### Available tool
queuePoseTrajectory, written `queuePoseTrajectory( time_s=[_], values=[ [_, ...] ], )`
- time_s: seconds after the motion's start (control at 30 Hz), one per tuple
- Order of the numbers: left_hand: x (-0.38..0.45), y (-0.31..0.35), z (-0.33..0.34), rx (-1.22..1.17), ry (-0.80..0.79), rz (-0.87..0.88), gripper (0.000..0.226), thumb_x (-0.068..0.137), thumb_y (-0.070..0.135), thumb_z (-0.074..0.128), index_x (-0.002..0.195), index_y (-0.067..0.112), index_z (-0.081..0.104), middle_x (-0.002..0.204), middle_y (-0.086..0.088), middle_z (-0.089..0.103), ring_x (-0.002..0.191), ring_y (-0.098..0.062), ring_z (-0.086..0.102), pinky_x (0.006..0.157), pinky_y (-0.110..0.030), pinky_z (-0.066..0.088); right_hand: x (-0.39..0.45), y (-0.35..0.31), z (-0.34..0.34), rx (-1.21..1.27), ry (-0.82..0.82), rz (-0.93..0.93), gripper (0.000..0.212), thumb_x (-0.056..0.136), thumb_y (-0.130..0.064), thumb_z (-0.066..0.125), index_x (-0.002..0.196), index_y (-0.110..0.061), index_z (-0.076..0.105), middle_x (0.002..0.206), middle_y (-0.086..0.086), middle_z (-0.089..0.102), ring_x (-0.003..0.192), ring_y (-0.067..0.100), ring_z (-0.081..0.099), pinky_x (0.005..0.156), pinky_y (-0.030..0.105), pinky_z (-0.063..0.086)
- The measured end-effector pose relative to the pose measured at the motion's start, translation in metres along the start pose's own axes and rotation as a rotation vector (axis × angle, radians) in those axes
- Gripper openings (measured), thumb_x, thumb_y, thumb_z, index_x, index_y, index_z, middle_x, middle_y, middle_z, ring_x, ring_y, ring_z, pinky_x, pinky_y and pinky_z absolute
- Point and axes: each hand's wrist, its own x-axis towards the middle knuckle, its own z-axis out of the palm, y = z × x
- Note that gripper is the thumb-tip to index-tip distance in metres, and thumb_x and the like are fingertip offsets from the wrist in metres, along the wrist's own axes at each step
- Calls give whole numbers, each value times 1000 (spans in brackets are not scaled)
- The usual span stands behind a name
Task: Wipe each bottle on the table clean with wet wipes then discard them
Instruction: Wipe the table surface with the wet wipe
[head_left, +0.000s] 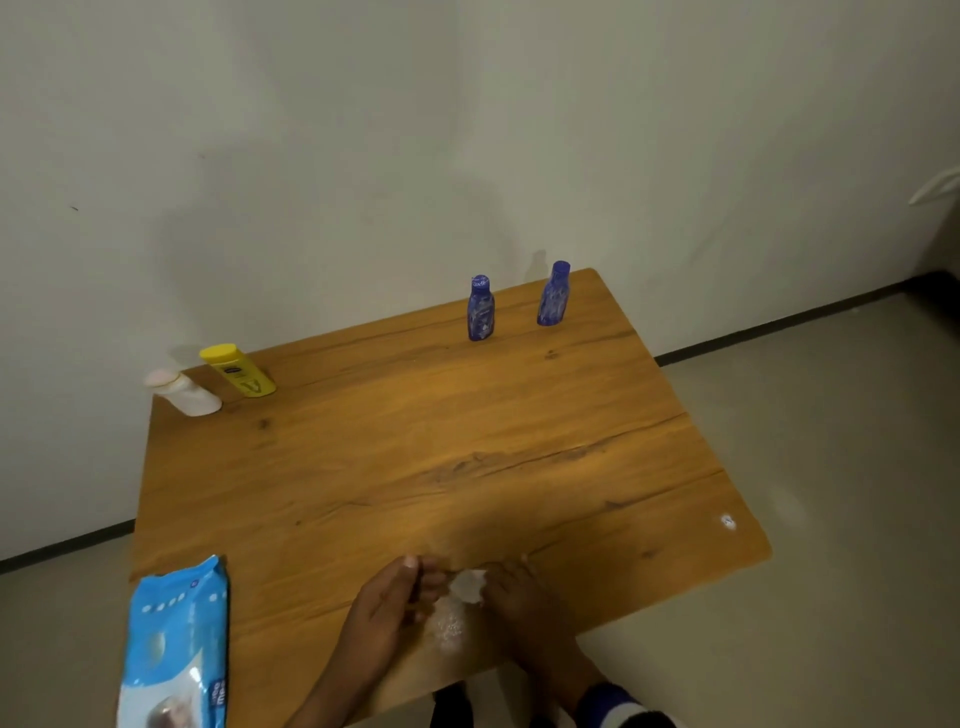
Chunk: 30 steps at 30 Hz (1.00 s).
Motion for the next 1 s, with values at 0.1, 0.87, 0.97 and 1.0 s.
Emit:
queuePoseTrajectory(
  time_s=[0.1,0.87,0.97,1.0],
  values=[
    [4,5,-8,71,12,55,22,102,24,54,100,20,76,98,0,78,99,-23,71,80,-31,54,34,-13,-45,656,151,498,13,96,-18,59,91,-19,71,95,-4,68,90,18,63,74,21,48],
    [58,118,-17,-120,-223,220,15,99,18,62,108,13,72,97,-9,79,90,-25,75,77,-38,62,87,-42,-193,1732,136,858,24,99,-3,46,116,3,62,106,23,73,89,30,72,74,43,59],
    [63,123,-5,-112,-199,229,14,97,21,65,100,11,74,84,-14,75,76,-25,69,77,-43,59,88,-21,-196,1685,126,839,24,100,-6,48,117,2,63,106,21,73,92,29,72,81,47,60],
    [65,126,0,-115,-189,233,15,96,22,66,98,10,74,83,-16,74,74,-25,67,76,-43,58,91,-13,-197,1662,114,832,23,100,-8,49,117,0,63,106,20,74,94,29,71,85,49,59]
  ],
)
